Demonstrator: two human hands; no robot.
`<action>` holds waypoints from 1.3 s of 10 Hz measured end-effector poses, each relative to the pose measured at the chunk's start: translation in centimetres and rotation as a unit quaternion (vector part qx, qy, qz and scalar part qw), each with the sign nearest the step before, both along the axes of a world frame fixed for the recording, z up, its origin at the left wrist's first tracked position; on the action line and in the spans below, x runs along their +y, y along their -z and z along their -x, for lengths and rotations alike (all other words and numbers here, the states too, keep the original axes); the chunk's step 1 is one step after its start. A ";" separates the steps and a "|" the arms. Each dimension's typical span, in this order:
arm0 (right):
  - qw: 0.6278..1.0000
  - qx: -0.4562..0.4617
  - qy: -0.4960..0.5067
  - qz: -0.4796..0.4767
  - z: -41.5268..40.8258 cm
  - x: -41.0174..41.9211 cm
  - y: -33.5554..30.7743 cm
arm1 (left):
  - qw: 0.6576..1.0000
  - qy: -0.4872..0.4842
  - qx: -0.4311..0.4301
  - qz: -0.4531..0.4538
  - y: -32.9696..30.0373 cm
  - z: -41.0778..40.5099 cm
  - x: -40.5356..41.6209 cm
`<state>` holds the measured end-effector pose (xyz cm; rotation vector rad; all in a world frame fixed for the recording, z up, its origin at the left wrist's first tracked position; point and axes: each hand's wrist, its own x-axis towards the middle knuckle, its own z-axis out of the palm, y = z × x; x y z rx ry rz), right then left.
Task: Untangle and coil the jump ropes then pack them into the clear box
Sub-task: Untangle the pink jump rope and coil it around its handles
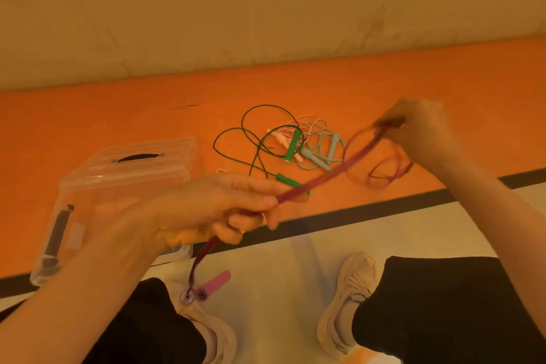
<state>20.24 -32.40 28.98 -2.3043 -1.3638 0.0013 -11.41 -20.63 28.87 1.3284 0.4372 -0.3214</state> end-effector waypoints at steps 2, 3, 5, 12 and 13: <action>0.998 -0.004 -0.065 0.014 1.7 -0.5 0.1 | 0.978 0.203 0.054 -0.020 0.3 -0.4 -2.7; 0.994 0.016 -0.104 0.005 2.9 -0.8 0.3 | 0.965 0.255 0.053 0.020 2.7 -0.5 -3.1; 0.977 0.033 -0.209 -0.029 7.0 -1.3 0.1 | 0.946 0.238 0.015 0.219 7.2 -0.7 -4.5; 0.951 0.228 -0.094 0.188 8.3 -1.3 1.5 | 0.944 -0.244 -0.028 0.219 3.3 -3.7 -4.9; 0.888 0.301 -0.148 0.316 8.0 -0.1 4.4 | 0.945 -0.193 -0.095 0.246 2.5 -3.2 -4.3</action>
